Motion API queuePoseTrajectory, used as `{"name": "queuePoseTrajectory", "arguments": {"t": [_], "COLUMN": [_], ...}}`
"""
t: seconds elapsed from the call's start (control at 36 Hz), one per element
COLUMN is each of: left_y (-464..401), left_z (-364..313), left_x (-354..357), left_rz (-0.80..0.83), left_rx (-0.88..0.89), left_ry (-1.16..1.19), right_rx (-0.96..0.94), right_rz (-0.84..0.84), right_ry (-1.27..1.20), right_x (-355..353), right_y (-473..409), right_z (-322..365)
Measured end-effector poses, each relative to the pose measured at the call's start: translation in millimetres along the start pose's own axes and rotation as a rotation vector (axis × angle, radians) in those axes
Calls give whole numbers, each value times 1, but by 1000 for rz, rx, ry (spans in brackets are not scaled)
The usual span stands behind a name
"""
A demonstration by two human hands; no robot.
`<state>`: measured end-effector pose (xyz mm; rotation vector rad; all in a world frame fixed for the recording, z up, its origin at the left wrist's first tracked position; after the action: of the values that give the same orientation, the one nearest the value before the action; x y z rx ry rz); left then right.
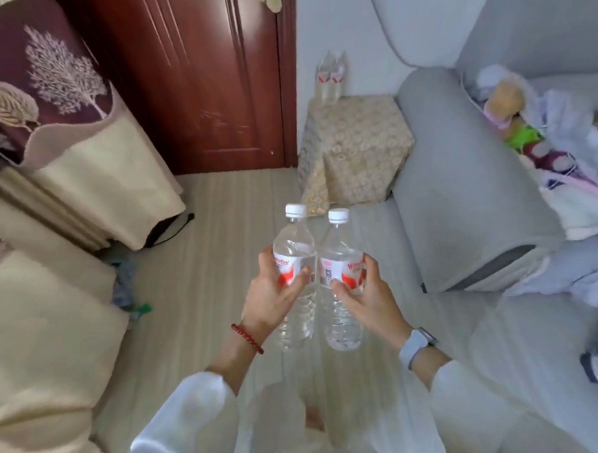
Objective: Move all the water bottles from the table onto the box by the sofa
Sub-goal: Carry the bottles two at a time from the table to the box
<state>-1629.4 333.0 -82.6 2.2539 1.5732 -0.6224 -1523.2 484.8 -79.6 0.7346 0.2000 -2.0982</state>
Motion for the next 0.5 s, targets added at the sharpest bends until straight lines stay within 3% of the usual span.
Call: {"name": "queuePoseTrajectory", "arguments": {"t": [0.5], "left_y": [-425], "left_z": [-53], "left_x": [110], "left_rz": [86], "left_rx": [37], "left_ry": [13], "right_rx": [129], "right_rz": [-142], "right_ry": [-118], "right_x": [-11], "right_y": [-412], "right_z": [43]}}
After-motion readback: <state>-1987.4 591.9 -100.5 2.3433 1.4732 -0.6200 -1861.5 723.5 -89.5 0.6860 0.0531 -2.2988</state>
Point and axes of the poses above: each hand's wrist, its own y-axis away from the middle knuckle, its own x-axis out of the palm, z = x × y, the point moved 3 cm from there along -y, towards the middle knuckle, and after that the axes turned 8 degrees about -z, right-handed, at the moved point
